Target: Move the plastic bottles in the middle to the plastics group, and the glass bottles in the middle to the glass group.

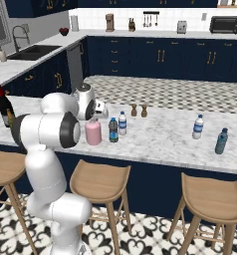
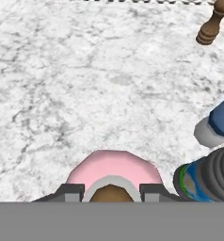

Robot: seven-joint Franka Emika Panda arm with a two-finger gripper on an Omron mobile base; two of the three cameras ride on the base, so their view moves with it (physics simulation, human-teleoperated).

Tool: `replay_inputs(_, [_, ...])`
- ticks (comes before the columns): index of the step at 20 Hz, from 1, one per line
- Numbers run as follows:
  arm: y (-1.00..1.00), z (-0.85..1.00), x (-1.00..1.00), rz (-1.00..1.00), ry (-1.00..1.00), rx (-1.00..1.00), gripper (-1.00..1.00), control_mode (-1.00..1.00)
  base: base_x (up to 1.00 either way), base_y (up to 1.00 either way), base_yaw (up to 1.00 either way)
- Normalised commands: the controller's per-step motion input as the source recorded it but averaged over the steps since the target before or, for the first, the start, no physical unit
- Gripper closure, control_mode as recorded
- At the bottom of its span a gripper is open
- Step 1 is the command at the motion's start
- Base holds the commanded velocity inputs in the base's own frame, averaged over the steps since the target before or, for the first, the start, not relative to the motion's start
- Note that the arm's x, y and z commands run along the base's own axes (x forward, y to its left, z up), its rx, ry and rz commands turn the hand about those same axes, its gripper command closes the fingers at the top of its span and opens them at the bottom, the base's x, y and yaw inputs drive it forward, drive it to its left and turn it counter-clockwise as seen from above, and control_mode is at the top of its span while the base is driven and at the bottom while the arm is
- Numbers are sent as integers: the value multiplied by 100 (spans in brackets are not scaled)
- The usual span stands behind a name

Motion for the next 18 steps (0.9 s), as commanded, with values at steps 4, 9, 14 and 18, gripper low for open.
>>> replay_inputs(4, [36, 59, -24, 8, -12, 5, 100, -100, 0, 0, 0])
replay_inputs(9, [96, 39, -34, 19, -4, 1, 100, -100, 0, 0, 0])
replay_inputs(14, [100, 0, -21, 25, 0, 0, 100, -100, 0, 0, 0])
replay_inputs(18, [100, 4, -19, 29, 0, 0, 100, -100, 0, 0, 0])
